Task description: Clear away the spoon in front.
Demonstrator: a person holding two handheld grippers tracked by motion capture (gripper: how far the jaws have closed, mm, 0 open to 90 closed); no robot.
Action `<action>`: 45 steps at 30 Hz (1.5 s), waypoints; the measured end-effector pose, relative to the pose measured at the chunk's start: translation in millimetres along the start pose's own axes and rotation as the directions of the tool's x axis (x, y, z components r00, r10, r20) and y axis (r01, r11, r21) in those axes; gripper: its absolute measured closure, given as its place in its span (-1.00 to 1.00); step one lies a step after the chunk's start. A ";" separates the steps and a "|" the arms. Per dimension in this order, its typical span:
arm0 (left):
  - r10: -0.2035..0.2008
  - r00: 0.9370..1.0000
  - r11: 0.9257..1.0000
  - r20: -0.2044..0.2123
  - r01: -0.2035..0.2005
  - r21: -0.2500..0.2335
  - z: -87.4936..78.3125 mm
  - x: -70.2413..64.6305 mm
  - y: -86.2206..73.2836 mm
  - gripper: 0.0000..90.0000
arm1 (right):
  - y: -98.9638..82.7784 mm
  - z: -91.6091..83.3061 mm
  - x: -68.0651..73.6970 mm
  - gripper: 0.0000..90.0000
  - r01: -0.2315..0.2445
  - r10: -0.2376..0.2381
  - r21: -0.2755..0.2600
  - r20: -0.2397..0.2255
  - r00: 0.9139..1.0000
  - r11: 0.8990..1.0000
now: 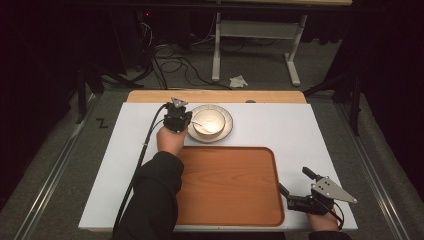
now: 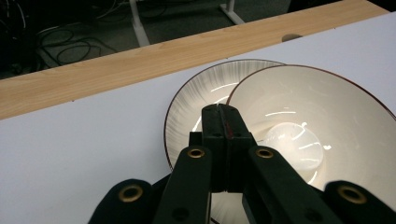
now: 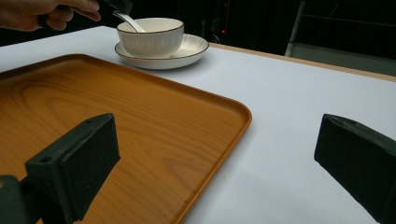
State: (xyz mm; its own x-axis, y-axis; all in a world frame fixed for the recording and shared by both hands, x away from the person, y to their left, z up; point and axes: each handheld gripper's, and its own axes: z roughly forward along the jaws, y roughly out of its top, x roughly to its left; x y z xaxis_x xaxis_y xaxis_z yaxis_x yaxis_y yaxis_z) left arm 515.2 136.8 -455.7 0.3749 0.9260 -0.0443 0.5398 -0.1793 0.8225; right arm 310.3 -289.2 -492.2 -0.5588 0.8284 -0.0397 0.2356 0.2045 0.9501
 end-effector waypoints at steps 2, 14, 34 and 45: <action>0.002 1.000 1.000 0.005 -0.002 0.002 -2.0 -1.2 -0.7 1.00 | 0.2 0.0 0.2 -0.98 0.000 0.000 0.001 0.000 1.000 1.000; -0.032 0.999 0.999 0.012 0.032 -0.017 -10.7 5.4 -15.2 1.00 | 0.2 0.1 0.8 -0.98 0.004 -0.004 0.003 -0.002 1.000 1.000; -0.056 0.988 0.997 0.145 0.062 -0.037 -51.7 -5.2 -41.4 0.99 | 1.2 1.2 2.2 -0.98 0.013 -0.013 0.006 -0.008 1.000 1.000; -0.045 0.979 0.997 0.200 0.055 -0.045 -73.5 -10.0 -41.3 0.66 | 1.6 1.2 3.7 -0.98 0.023 -0.023 0.008 -0.007 1.000 1.000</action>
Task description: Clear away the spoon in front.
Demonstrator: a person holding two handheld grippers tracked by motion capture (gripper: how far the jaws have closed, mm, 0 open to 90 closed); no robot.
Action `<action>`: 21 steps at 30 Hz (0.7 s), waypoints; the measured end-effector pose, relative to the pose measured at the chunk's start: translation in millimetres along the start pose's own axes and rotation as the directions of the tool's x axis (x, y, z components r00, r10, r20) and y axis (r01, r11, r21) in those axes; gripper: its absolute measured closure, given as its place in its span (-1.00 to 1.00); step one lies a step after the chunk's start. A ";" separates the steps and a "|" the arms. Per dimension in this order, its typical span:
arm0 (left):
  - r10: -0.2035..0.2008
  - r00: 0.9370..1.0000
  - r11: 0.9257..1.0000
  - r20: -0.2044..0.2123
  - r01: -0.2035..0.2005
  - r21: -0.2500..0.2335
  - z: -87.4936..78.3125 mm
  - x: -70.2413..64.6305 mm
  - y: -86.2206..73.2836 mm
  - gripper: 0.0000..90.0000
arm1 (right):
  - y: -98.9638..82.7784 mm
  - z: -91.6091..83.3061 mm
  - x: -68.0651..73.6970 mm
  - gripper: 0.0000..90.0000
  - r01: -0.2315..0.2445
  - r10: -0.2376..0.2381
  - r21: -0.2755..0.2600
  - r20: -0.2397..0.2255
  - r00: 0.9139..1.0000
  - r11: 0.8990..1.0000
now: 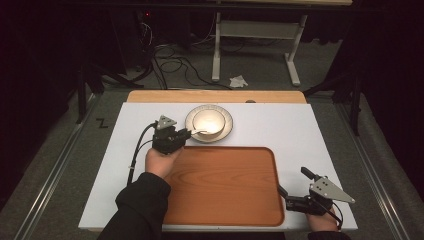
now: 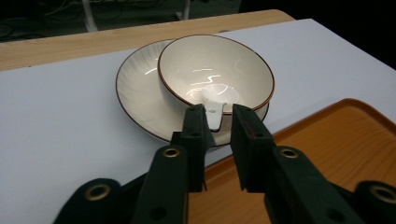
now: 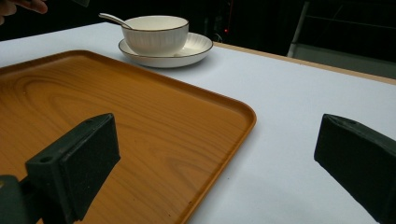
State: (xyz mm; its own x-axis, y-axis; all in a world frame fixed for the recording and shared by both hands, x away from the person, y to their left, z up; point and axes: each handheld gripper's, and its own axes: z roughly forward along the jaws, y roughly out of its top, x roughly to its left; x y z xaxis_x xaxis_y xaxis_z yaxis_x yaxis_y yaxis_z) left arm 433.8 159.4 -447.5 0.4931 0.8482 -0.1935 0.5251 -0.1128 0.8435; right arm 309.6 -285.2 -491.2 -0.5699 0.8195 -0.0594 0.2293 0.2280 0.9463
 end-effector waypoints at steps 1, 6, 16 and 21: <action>0.000 1.000 1.000 0.000 0.000 0.000 0.0 0.0 0.0 0.60 | 0.0 0.0 0.0 -0.98 0.000 0.000 0.000 0.000 1.000 1.000; -0.046 0.998 0.999 0.032 0.045 0.020 3.3 5.7 -0.5 0.25 | -0.1 -0.5 -0.2 -0.98 -0.005 0.005 0.000 0.003 1.000 1.000; -0.195 0.980 0.981 0.047 0.194 0.026 17.2 18.3 1.1 -0.21 | 0.2 -0.7 -0.2 -0.98 -0.004 0.004 -0.003 0.001 1.000 1.000; -0.209 0.976 0.977 0.062 0.206 0.060 25.8 18.2 1.7 -0.25 | 0.1 -0.6 -0.5 -0.98 -0.003 0.003 -0.004 0.001 1.000 1.000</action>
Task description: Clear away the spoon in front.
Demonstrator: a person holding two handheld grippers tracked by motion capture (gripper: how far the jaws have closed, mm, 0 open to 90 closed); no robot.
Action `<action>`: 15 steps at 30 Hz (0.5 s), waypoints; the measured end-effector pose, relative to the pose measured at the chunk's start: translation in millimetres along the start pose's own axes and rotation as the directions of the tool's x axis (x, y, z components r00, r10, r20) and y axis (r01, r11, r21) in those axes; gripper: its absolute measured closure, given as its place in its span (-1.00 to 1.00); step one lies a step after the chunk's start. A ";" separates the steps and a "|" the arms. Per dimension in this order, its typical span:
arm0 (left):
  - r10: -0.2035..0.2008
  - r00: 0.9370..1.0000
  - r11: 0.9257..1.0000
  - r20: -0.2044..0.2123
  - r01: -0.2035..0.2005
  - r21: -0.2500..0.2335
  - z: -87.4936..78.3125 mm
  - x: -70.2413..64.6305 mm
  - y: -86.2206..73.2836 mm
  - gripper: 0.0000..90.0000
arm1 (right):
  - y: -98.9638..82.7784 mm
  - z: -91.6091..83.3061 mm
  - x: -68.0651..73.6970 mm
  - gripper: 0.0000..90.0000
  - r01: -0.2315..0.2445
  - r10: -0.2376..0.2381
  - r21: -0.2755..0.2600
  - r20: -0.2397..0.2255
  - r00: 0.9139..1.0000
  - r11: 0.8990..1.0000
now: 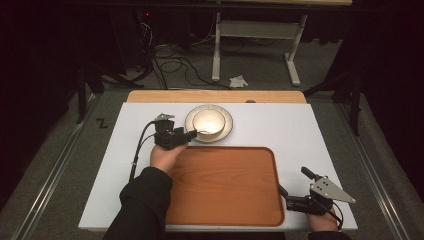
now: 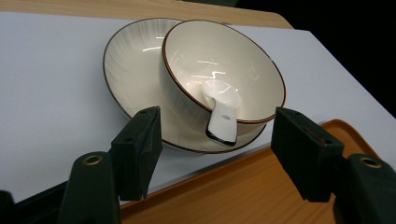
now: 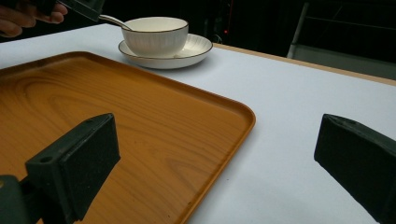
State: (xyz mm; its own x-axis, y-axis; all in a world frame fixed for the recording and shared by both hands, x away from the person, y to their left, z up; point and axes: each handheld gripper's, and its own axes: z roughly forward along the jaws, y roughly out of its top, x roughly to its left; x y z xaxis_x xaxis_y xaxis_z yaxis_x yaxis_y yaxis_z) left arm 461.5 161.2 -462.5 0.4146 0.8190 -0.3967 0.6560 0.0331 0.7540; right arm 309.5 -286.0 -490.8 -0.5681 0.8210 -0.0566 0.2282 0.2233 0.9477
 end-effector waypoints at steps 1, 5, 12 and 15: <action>-0.002 1.000 1.000 0.000 0.002 0.003 1.5 -0.4 0.3 -0.24 | 0.1 0.0 0.1 -0.98 0.000 0.000 0.000 0.000 1.000 1.000; -0.020 1.000 1.000 0.012 0.020 0.002 5.5 -1.0 1.1 -0.17 | 0.0 0.2 0.3 -0.98 0.001 -0.001 0.001 -0.001 1.000 1.000; -0.062 0.998 0.998 0.021 0.061 0.008 11.3 1.4 0.7 0.00 | 0.0 -0.2 -0.2 -0.98 0.000 0.000 -0.002 0.001 1.000 1.000; -0.064 0.998 0.998 0.023 0.063 0.012 11.5 1.5 0.5 0.07 | -0.1 0.0 0.0 -0.98 0.000 0.000 -0.001 -0.001 1.000 1.000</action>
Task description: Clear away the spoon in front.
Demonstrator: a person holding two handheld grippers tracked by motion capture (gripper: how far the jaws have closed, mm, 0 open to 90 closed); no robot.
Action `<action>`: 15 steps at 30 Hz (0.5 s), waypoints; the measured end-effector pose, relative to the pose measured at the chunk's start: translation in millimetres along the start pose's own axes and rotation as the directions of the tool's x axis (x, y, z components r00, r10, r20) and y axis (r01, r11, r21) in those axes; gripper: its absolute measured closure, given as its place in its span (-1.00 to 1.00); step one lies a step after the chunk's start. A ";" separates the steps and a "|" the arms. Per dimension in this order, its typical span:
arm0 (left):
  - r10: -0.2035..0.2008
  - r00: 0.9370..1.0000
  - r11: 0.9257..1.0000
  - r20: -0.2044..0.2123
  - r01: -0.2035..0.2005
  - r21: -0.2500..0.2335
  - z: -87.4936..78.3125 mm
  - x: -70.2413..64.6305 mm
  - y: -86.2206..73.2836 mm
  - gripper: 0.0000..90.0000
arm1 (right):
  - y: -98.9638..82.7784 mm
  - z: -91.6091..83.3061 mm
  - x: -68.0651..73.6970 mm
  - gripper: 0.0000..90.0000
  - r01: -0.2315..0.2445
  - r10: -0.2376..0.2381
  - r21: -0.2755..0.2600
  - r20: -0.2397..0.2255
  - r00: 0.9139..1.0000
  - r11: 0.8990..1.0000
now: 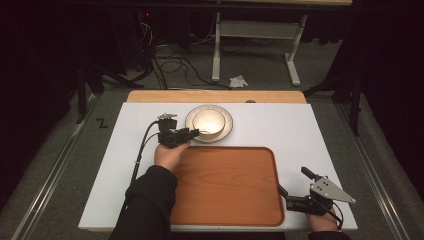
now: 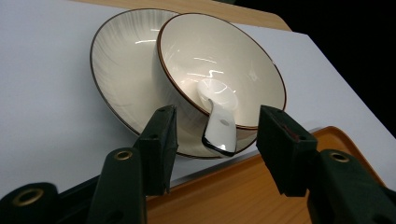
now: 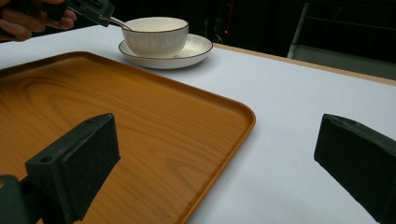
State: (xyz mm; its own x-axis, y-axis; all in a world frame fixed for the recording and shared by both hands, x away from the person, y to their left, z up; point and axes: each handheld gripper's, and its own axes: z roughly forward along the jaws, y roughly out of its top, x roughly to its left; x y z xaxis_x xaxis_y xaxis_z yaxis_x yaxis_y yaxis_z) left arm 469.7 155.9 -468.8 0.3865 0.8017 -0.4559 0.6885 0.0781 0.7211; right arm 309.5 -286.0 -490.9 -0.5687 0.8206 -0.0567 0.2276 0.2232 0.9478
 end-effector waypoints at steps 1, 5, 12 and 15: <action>0.001 1.000 1.000 -0.005 -0.001 0.001 0.0 -0.1 -0.1 0.07 | 0.0 0.0 0.0 -0.98 0.000 0.000 0.000 0.000 1.000 1.000; -0.006 1.000 1.000 0.004 0.006 0.005 0.5 0.5 -0.1 0.21 | 0.0 0.0 0.0 -0.98 0.000 0.000 0.000 0.000 1.000 1.000; -0.007 1.000 1.000 0.021 0.007 0.009 1.7 -0.5 -1.0 0.48 | 0.0 -0.1 -0.1 -0.98 0.000 0.000 0.000 0.000 1.000 1.000; -0.004 1.000 1.000 0.021 0.004 0.007 1.3 -1.2 -1.2 0.58 | -0.1 -0.2 -0.3 -0.98 -0.001 0.001 0.000 0.002 1.000 1.000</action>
State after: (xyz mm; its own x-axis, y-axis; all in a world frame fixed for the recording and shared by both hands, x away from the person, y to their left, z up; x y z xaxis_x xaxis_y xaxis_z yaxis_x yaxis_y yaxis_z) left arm 469.2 154.1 -469.8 0.3966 0.7890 -0.4692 0.6940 0.0768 0.7158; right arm 309.4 -286.4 -490.9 -0.5672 0.8217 -0.0562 0.2279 0.2222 0.9480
